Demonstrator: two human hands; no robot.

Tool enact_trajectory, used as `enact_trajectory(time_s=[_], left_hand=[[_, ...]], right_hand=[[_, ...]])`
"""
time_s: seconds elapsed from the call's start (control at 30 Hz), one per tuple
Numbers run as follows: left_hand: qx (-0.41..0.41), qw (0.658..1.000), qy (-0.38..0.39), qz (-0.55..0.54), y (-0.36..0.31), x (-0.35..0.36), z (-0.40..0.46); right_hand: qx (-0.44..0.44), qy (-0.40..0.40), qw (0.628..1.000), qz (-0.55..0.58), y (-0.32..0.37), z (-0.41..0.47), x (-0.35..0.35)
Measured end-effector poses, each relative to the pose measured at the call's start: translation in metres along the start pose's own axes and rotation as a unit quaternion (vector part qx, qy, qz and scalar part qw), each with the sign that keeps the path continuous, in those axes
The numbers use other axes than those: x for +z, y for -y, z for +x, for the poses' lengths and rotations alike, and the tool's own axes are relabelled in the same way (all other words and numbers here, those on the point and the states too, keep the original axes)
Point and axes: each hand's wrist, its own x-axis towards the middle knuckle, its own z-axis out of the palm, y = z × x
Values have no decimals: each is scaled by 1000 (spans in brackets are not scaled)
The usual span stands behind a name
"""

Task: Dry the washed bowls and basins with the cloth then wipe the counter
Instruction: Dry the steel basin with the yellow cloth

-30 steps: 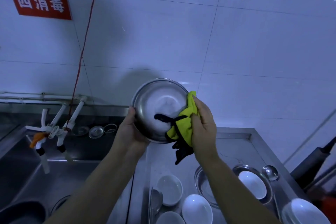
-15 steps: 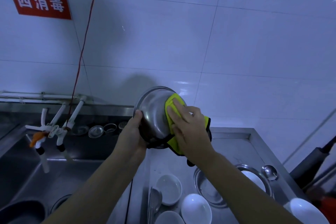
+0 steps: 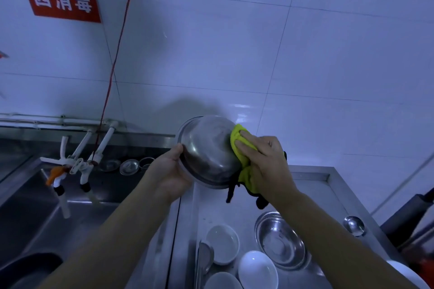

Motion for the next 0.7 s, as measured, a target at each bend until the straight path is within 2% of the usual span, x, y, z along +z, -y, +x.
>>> enact_trajectory(time_s=[0.27,0.4,0.53,0.7], left_hand=[[21,999,-17,-37,12,6,9],[-25,994,-16,-103,15,9,8],[-40,994,-40,-97,14,8,9],[11,988,-71,-139,24,1,20]], right_hand=[[-39,-17,999,7,52,9,33],[-73,2,997,-7,67,-2,45],[-95,-15,995,-22,58,-17,47],[-74,-80,994,-6,31,-42,52]])
